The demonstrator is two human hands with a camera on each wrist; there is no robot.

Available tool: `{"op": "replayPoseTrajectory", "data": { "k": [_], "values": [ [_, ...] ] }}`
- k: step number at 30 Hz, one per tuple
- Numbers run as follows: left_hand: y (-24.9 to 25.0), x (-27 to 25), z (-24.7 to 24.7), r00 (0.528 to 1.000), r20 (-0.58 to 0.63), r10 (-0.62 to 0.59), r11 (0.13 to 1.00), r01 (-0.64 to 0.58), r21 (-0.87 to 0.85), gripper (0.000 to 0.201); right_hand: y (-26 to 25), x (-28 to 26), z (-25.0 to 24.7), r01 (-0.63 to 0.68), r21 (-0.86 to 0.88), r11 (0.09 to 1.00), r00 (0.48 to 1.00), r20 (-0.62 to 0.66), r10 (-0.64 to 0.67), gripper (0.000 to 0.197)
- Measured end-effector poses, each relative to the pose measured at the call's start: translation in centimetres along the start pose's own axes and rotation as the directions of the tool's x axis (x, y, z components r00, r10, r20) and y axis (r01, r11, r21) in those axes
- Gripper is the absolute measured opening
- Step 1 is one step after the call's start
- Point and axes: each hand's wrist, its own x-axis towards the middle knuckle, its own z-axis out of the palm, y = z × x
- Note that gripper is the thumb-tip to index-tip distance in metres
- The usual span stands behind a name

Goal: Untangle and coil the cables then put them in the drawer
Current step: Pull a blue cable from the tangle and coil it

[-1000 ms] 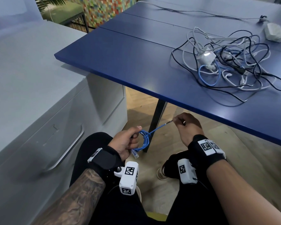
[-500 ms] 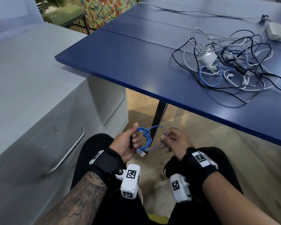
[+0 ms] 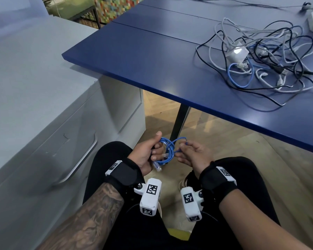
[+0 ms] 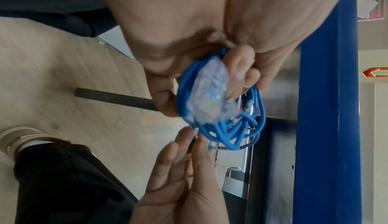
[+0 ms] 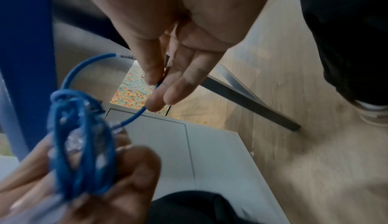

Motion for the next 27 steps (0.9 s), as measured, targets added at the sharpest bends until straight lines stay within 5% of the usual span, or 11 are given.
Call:
{"op": "replayPoseTrajectory", "data": {
  "k": [7,10,13,16,21,27],
  "values": [
    [-0.5,0.7,-0.7,0.990,-0.084,0.109,0.993,-0.105,0.050,0.045,0.0,-1.2,2.2,-0.030,-0.003,1.000,0.989,0.147,0.030,0.021],
    [-0.6,0.9,-0.8,0.983,-0.105,0.150,0.987,-0.143,0.079,0.041,0.1,-1.2,2.1,0.049,-0.075,0.996,0.972,0.231,-0.031,0.072],
    [-0.6,0.9,-0.7,0.990,-0.041,0.135,0.985,-0.129,0.116,0.053,0.3,-1.5,2.4,0.120,-0.170,0.978,0.948,0.311,-0.062,0.100],
    [-0.7,0.6,-0.1,0.988,0.001,0.152,0.979,-0.151,0.138,0.048,-0.2,-1.5,3.1,0.125,-0.240,0.963,0.969,0.238,-0.067,0.088],
    [-0.3,0.3,0.1,0.983,-0.022,0.182,0.982,-0.180,0.063,0.045,-1.4,-1.0,3.4,0.128,-0.246,0.961,0.985,0.143,-0.095,0.036],
    [0.2,0.5,-0.6,0.995,0.043,0.090,0.981,-0.081,-0.176,0.046,-2.1,-0.7,2.6,0.081,-0.142,0.987,0.980,0.192,-0.053,0.022]
  ]
}}
